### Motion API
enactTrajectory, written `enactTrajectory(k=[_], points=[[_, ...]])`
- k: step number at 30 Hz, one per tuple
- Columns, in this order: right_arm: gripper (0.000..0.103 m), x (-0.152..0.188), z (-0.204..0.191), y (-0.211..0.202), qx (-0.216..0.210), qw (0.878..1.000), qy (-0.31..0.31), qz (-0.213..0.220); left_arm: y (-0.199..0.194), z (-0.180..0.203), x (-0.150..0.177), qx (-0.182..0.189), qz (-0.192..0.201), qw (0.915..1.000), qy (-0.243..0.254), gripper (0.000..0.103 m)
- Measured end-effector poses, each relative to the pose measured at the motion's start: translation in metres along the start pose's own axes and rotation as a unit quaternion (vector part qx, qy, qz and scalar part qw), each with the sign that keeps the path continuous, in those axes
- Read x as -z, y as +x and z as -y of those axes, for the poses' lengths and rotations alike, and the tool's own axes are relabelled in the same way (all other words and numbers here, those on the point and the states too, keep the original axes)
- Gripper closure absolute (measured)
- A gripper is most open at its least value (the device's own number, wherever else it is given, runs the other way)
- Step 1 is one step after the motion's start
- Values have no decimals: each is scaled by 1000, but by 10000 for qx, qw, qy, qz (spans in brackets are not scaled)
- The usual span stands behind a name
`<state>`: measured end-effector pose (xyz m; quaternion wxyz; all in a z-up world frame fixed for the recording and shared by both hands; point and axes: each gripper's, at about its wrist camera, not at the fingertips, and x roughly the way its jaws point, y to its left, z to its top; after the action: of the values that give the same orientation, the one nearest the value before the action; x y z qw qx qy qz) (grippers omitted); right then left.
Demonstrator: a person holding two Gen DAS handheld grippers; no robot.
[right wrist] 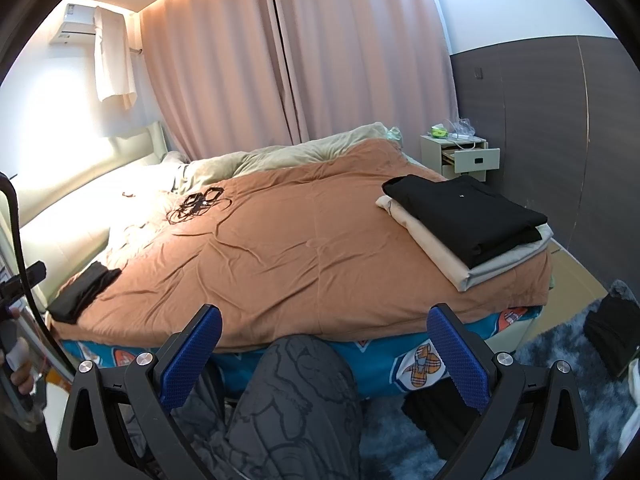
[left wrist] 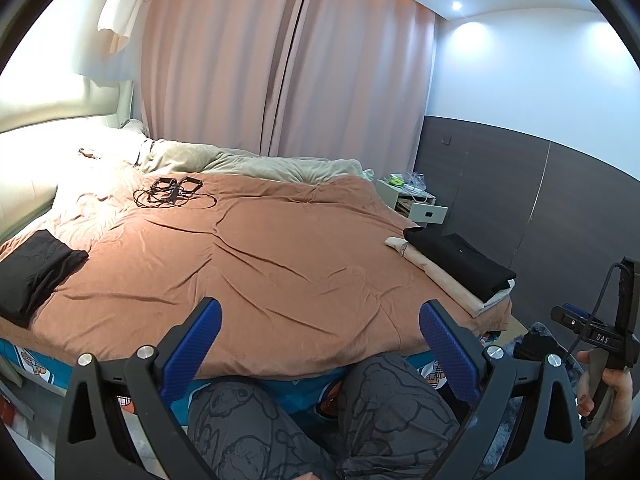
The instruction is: Fold large clothes
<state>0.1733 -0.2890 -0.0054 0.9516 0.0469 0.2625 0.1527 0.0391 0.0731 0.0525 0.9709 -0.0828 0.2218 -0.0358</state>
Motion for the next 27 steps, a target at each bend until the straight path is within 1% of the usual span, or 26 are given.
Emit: enactTrajectory(k=[27], points=[[0,1,1,5,-15,9999,-90,-64,3,2,6,18,-32,10000,-11,2]])
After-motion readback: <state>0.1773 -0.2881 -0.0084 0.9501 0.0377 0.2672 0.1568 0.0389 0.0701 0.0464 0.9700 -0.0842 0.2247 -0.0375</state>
